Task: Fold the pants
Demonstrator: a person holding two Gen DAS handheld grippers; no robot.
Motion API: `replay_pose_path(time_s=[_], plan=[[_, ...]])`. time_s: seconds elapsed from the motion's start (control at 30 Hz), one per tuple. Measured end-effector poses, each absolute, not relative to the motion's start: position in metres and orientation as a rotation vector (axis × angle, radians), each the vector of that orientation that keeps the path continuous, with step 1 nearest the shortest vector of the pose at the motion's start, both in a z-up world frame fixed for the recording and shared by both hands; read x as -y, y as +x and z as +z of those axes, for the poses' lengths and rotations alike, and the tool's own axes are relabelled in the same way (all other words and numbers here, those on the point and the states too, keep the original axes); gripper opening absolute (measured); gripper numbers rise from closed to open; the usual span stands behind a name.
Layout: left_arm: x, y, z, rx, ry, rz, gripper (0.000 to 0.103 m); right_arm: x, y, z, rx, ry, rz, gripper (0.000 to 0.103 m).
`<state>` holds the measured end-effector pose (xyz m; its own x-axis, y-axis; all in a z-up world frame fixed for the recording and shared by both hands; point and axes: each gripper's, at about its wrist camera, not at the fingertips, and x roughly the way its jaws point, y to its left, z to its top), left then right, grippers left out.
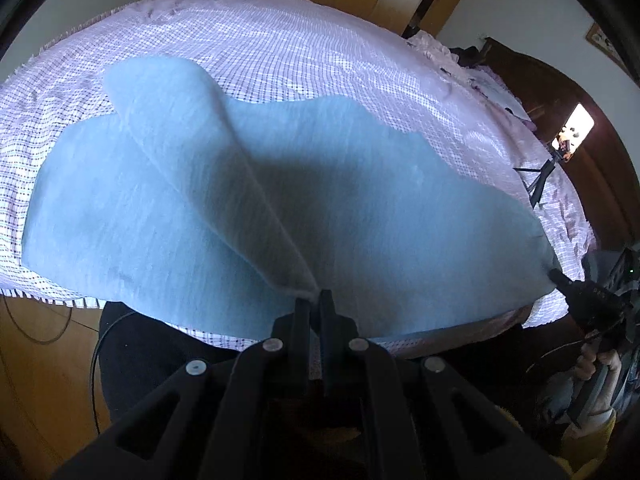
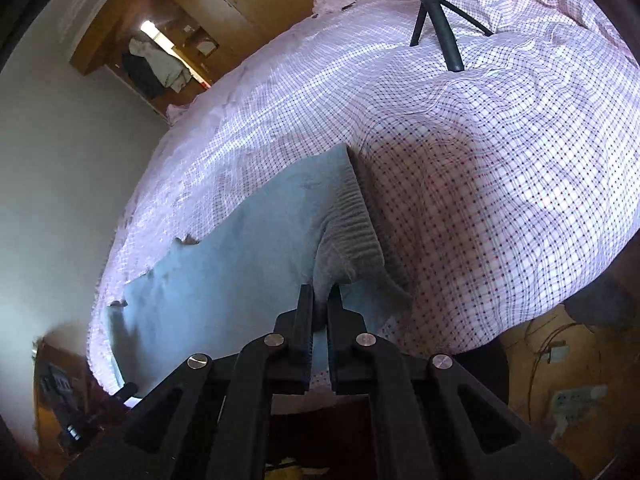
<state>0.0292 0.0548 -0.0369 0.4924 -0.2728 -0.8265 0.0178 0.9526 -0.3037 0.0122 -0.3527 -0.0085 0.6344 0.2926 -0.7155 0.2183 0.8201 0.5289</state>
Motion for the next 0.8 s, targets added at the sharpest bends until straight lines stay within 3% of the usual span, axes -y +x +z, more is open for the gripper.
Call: replay_pose_path(time_s=[0.67,0.8], plan=[[-0.059,0.022,-0.065,-1.136,-0.279,-0.174,0.005,0.363,0.020,-0.060,-1.019,0.672,-0.012,0.000],[-0.074,0.016,-0.049,-1.087,-0.332,-0.189,0.014,0.367,0.022,-0.067,-1.051,0.680,-0.011,0.008]])
